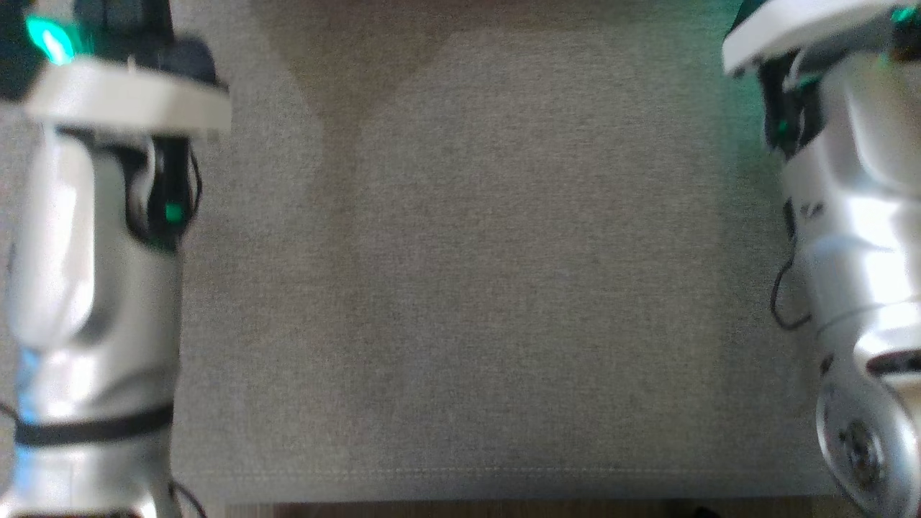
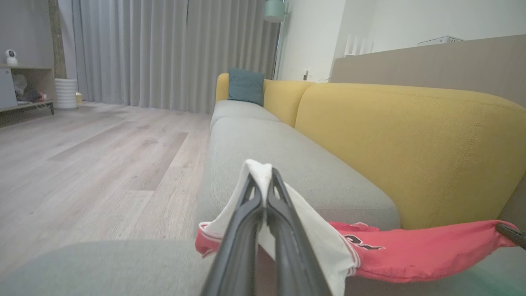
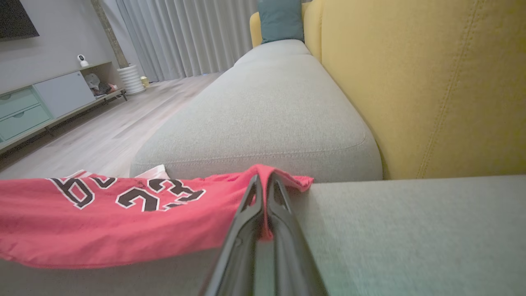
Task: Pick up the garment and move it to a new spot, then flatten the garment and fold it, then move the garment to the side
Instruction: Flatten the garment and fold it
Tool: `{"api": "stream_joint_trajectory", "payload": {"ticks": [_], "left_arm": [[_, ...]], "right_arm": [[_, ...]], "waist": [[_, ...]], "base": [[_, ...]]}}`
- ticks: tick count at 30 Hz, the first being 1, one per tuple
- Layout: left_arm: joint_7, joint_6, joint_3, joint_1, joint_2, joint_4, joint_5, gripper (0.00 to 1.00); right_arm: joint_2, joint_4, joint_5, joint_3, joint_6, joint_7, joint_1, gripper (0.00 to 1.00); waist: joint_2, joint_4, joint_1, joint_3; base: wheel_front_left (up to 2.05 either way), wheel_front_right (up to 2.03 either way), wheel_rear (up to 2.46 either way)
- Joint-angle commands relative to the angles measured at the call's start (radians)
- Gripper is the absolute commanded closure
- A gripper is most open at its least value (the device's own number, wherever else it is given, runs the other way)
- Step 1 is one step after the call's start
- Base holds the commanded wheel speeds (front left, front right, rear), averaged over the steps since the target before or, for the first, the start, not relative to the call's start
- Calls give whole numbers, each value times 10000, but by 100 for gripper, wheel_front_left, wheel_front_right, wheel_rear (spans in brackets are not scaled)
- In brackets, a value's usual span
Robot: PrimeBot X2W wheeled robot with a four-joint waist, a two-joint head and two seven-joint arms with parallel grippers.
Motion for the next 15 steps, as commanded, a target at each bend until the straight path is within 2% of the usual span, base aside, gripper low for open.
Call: {"api": "stream_joint_trajectory", "payload": {"ticks": [1,8,15], "left_arm": [[-50,-26,406,270,400,-472,-78,100],[-50,-48,1019,2857,154,-1842,-370,100],[-51,-67,1039,5328,-354,-2798,-628,100]], "right_arm": [[84,-378,207,253,65,-105,198,100],[-220,-1556,1500,1349,65,-106,1922,100],[-397,-3194,2345,1602,65,-106,4228,100]], "waist": [[0,-128,-1,-147],[0,-229,-1,-778],[0,-174,-1,-1904]], "base": [[0,0,0],[0,0,0],[0,0,0]]}}
